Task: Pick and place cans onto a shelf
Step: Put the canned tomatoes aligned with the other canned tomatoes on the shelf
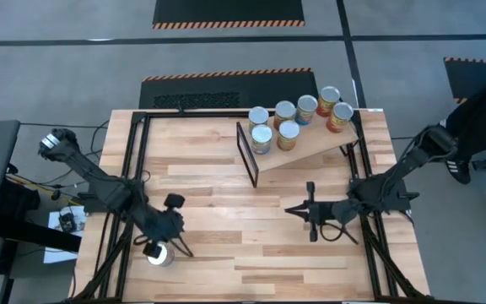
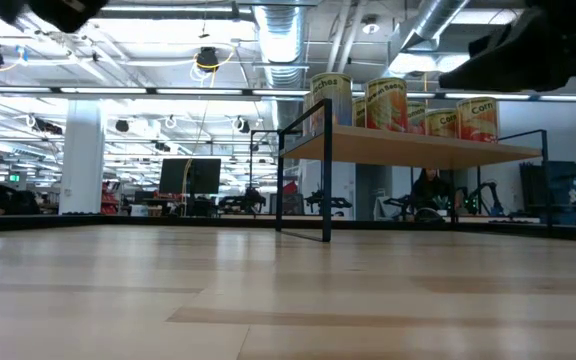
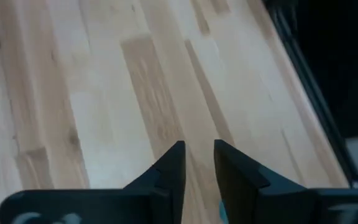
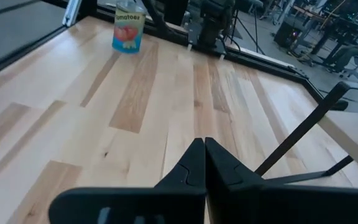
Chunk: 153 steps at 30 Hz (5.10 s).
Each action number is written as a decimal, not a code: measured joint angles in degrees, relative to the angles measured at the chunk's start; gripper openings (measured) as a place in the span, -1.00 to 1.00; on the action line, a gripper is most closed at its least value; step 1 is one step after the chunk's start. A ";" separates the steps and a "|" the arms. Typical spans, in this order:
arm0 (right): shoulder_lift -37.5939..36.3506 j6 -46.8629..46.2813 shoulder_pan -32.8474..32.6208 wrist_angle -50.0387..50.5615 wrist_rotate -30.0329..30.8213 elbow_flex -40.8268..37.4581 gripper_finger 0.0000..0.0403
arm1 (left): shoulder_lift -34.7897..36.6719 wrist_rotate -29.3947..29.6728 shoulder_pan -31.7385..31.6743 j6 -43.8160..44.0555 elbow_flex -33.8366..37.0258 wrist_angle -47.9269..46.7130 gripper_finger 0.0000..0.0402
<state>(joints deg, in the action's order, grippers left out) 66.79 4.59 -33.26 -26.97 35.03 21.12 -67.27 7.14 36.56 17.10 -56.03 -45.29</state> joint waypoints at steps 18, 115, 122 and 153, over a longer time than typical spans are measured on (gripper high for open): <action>1.83 0.37 0.39 -2.20 0.06 0.02 -0.95 | -16.07 -8.43 6.35 14.09 -7.98 -19.47 -0.54; 1.83 -0.19 0.39 -1.77 -0.07 0.02 -0.95 | -29.60 -10.17 -25.75 9.99 -5.82 36.97 -1.00; 1.82 -0.17 0.39 -1.48 -0.07 0.02 -0.95 | -29.59 -9.65 -28.59 8.13 -10.93 31.82 -1.00; 1.81 -1.59 0.39 0.72 -0.07 0.02 -0.95 | -29.50 -6.80 -33.66 8.78 -18.19 9.65 -0.78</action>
<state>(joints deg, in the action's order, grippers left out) 68.60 3.01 -32.86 -26.25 34.96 21.15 -96.77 0.33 2.90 25.88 -74.22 -35.64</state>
